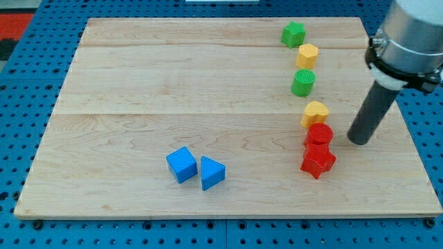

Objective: Move the blue triangle below the red star

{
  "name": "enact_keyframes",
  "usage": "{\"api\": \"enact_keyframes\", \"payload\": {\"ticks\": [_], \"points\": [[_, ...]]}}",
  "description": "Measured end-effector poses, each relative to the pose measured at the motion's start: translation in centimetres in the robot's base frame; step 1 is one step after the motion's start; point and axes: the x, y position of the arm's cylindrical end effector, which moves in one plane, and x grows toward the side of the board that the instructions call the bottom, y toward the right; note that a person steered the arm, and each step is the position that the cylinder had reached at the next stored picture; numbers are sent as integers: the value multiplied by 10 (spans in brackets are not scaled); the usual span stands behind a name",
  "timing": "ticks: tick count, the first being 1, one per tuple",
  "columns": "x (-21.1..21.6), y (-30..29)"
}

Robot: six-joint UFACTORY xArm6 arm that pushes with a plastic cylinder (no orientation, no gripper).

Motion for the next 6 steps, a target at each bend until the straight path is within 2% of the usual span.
{"api": "enact_keyframes", "payload": {"ticks": [1, 2, 3, 4, 5, 6], "points": [[60, 45], [122, -4], [121, -147], [92, -231], [50, -297], [21, -323]]}}
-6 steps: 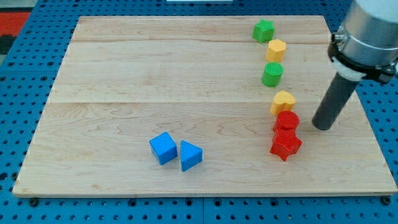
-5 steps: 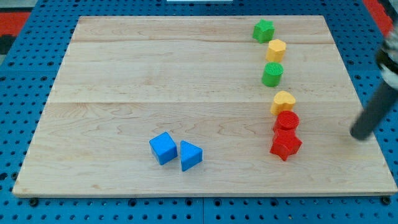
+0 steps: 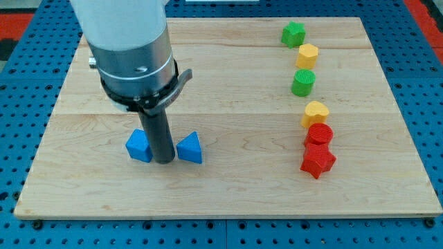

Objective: Move the blue triangle below the red star

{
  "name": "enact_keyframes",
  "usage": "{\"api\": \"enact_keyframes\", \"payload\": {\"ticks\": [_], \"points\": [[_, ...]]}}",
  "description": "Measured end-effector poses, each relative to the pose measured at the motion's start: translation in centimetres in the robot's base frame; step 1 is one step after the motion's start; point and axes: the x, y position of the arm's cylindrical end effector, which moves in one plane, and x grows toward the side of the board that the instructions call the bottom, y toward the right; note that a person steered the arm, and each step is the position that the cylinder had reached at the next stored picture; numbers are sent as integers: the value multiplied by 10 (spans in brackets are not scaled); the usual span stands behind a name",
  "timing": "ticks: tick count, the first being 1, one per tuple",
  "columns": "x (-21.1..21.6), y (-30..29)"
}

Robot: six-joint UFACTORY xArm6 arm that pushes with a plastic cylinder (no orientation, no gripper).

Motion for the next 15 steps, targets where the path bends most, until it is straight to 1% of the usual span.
{"api": "enact_keyframes", "payload": {"ticks": [1, 2, 3, 5, 6, 7, 8, 10, 11, 12, 13, 14, 15], "points": [[-35, -11], [-19, 47], [6, 105], [8, 3], [34, 20], [34, 110], [35, 123], [63, 136], [63, 173], [79, 180], [90, 180], [90, 180], [76, 163]]}}
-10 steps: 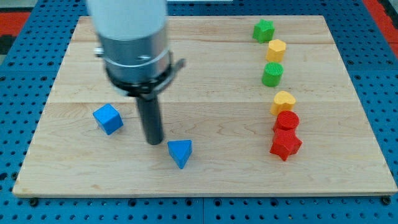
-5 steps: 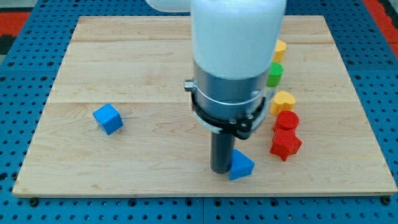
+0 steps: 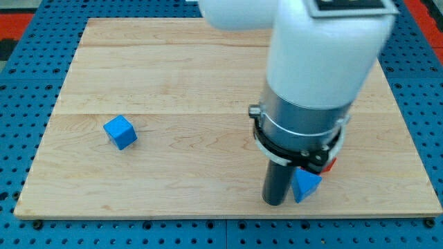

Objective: Move the blue triangle below the red star

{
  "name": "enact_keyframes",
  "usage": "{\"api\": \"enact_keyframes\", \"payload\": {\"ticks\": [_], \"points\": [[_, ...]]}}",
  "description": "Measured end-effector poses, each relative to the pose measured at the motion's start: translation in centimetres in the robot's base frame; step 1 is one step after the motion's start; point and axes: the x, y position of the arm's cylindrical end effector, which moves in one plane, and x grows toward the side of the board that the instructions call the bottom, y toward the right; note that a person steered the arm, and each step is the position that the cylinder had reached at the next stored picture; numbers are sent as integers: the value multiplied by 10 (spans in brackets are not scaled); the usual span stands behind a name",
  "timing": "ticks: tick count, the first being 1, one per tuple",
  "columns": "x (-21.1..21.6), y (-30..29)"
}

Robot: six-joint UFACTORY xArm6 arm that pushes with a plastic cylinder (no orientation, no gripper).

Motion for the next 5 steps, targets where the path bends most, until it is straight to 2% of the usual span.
{"api": "enact_keyframes", "payload": {"ticks": [2, 3, 4, 5], "points": [[-4, 56], [6, -27], [-2, -174], [-67, -249]]}}
